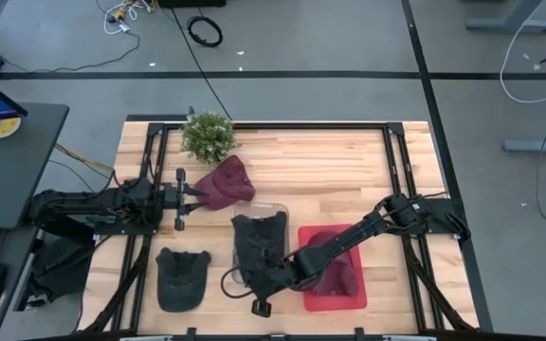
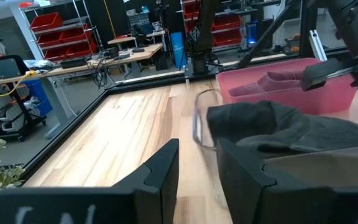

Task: Pick & Place hat
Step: Adjust the bins

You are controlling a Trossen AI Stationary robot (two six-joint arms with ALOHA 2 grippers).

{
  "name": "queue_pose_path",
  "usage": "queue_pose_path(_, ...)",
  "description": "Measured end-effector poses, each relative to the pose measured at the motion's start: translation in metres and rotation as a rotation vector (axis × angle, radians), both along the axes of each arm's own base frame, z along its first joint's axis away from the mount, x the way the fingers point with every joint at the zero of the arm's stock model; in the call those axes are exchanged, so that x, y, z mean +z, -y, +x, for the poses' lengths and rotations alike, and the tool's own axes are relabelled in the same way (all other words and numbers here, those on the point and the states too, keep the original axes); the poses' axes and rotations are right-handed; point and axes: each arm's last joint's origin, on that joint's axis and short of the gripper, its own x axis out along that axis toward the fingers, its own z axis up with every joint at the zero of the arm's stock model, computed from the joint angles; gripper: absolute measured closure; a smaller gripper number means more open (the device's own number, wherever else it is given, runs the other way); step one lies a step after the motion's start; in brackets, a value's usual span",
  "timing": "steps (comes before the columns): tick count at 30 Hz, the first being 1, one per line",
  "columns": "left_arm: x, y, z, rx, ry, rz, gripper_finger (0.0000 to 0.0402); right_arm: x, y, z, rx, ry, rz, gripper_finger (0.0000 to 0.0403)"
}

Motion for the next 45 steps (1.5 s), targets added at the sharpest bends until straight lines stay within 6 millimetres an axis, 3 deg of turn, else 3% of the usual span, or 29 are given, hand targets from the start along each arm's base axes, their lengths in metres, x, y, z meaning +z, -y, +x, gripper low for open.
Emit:
queue_pose_path(9, 0.000, 0.000, 0.000, 0.000, 0.000, 0.000, 0.0287, 0.004, -0.004, 0.002, 0.054, 0.038, 0.045, 0.0388)
queue_pose_path(26, 0.000, 0.000, 0.000, 0.000, -0.001, 0.000, 0.0287, 0.007, -0.004, 0.007, 0.108, 0.086, 0.054, 0.0246)
queue_pose_path(30, 0.000, 0.000, 0.000, 0.000, 0.000, 0.000, 0.0287, 0.021, -0.005, 0.003, 0.181, 0.088, 0.108, 0.0225)
queue_pose_path(40, 0.000, 0.000, 0.000, 0.000, 0.000, 0.000, 0.0287, 0.049, -0.004, -0.008, 0.203, 0.108, 0.133, 0.0219)
queue_pose_path(45, 0.000, 0.000, 0.000, 0.000, 0.001, 0.000, 0.0287, 0.056, -0.010, -0.027, 0.213, -0.023, 0.154, 0.0222)
